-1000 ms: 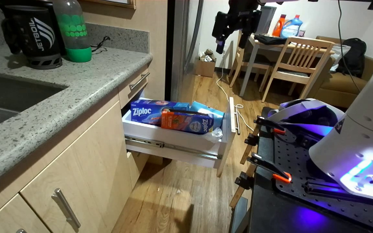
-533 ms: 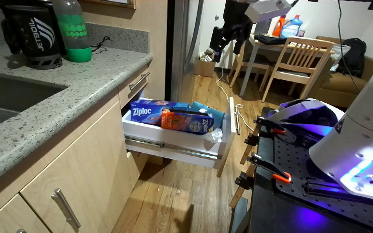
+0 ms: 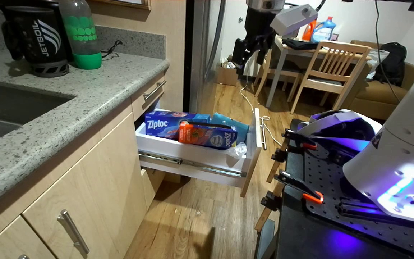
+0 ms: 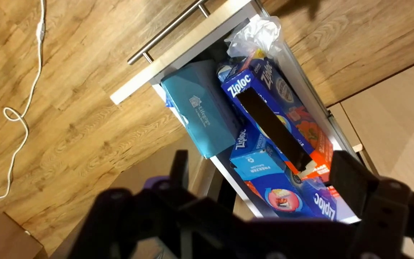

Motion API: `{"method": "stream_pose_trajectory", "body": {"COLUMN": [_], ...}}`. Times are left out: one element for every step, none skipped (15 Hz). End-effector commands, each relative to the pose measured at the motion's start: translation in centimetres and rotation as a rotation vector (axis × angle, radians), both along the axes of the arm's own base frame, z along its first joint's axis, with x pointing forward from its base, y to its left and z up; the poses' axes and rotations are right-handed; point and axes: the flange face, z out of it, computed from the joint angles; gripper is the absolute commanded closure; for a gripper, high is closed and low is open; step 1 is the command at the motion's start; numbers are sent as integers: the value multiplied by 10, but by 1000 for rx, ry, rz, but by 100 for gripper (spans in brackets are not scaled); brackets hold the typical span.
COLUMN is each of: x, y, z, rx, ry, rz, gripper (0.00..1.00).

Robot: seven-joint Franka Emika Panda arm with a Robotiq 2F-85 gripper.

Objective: Get one of the boxes labeled 'Ziploc' from the open drawer of the cabinet and place it on the countertop

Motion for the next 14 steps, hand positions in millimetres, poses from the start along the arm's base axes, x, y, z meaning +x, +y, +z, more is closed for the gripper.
{"method": "stream_pose_trajectory", "body": {"x": [18, 21, 24, 27, 31, 35, 39, 42, 44, 47, 48, 50, 51, 51], "y": [-1, -1, -2, -2, -3, -4, -6, -8, -12, -15, -19, -22, -26, -30], "z": [-26, -34, -40, -45, -51, -56, -62, -67, -72, -79, -84, -90, -96, -100], "rx": [-27, -22, -14, 3, 27, 49, 70, 89, 104, 112, 115, 110, 102, 91], "ry": [30, 45, 59, 75, 89, 97, 104, 108, 118, 126, 131, 137, 140, 140], "rz": [36, 53, 67, 83, 95, 115, 140, 160, 181, 204, 230, 258, 288, 314], "gripper": [0, 0, 0, 0, 0, 0, 0, 0, 0, 0, 0, 0, 0, 0]}}
